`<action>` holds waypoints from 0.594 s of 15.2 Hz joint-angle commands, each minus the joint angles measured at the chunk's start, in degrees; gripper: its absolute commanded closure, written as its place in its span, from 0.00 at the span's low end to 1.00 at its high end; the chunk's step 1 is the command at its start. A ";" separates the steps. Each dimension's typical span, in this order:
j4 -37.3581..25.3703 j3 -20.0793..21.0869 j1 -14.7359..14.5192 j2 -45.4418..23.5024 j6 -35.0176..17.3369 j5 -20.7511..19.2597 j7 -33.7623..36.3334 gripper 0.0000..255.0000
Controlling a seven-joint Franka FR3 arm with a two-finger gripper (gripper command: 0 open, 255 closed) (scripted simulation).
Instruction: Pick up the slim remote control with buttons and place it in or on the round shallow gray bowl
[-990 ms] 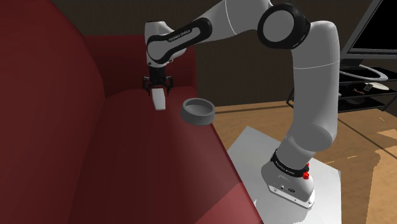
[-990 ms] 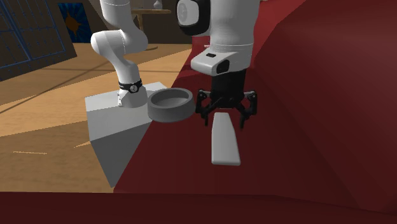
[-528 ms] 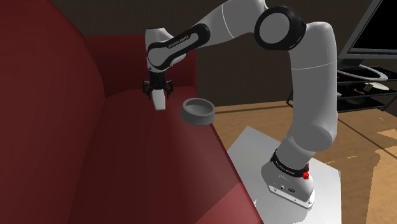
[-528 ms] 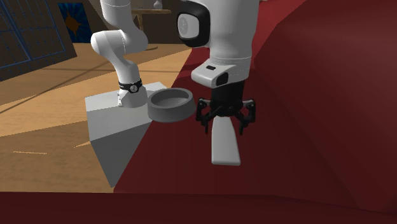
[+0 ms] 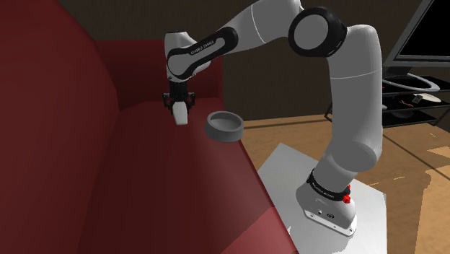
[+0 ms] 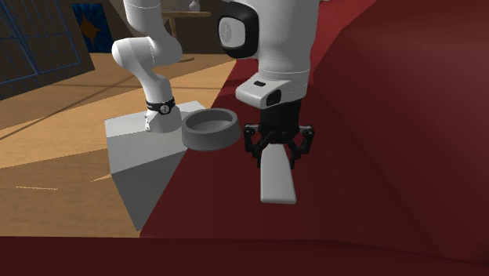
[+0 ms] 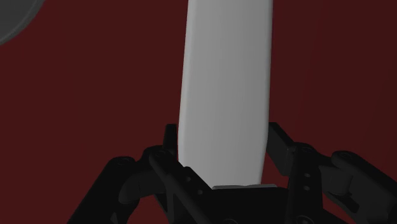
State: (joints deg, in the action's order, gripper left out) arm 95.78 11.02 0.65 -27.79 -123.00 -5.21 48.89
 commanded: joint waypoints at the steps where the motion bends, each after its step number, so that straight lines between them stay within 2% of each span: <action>1: 0.00 0.00 0.00 0.00 0.00 0.00 0.00 1.00; 6: -0.02 0.00 0.00 -0.02 0.00 0.00 0.00 1.00; 9: -0.82 0.13 0.07 1.03 1.83 0.24 -0.13 1.00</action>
State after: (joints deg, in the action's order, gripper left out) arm 94.76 11.09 0.68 -27.37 -121.57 -5.08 48.78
